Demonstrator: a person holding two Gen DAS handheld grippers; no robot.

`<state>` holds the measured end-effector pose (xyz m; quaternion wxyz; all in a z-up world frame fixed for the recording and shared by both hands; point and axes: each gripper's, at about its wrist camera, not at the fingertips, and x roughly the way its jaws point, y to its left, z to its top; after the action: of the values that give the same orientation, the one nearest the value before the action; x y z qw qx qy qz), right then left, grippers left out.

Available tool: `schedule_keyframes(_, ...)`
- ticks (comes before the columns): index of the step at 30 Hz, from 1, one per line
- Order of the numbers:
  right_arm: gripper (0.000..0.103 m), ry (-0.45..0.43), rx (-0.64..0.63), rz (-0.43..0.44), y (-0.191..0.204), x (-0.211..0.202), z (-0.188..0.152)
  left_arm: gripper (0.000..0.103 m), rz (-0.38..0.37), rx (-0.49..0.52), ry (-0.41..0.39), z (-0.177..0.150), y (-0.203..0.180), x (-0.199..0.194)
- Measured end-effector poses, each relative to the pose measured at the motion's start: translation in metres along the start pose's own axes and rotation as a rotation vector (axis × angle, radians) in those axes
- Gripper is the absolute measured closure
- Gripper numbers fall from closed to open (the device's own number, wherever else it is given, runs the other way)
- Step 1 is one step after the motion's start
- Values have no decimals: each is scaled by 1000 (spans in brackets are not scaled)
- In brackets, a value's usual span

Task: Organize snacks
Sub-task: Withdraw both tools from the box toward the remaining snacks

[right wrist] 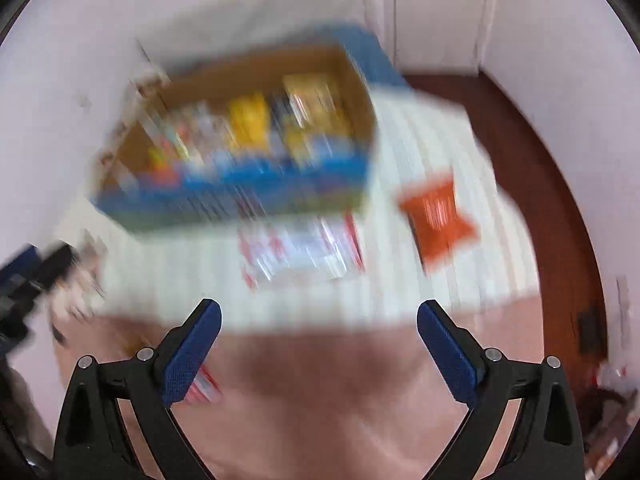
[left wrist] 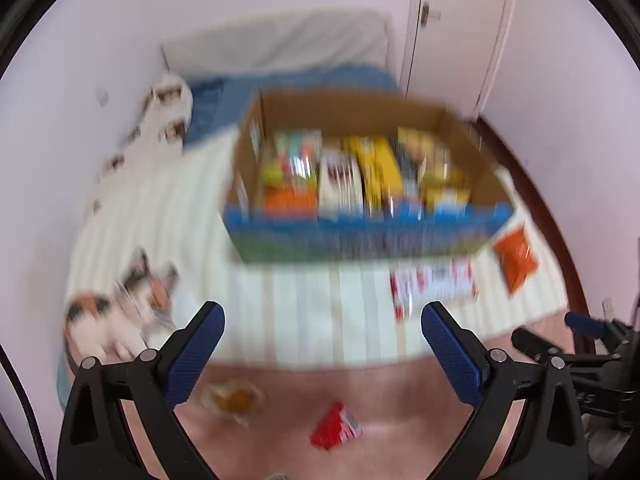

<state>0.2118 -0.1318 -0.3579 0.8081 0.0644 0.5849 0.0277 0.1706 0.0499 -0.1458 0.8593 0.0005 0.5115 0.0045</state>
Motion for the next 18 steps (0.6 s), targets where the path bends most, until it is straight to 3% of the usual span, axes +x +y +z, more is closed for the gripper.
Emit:
schedule_keyframes(3, 3, 146, 2, -38, -25, 58, -29, 2, 41, -12, 109, -26, -10, 39)
schedule_keyframes(8, 3, 268, 24, -54, -55, 124, -50, 2, 75, -85, 234, -50, -19, 79)
schedule_keyframes(15, 0, 286, -19, -47, -62, 161, -57, 2, 148, -117, 281, -52, -39, 99)
schedule_keyframes(18, 0, 380, -48, 5, -70, 173, -50, 2, 166, -111, 283, -48, -49, 101)
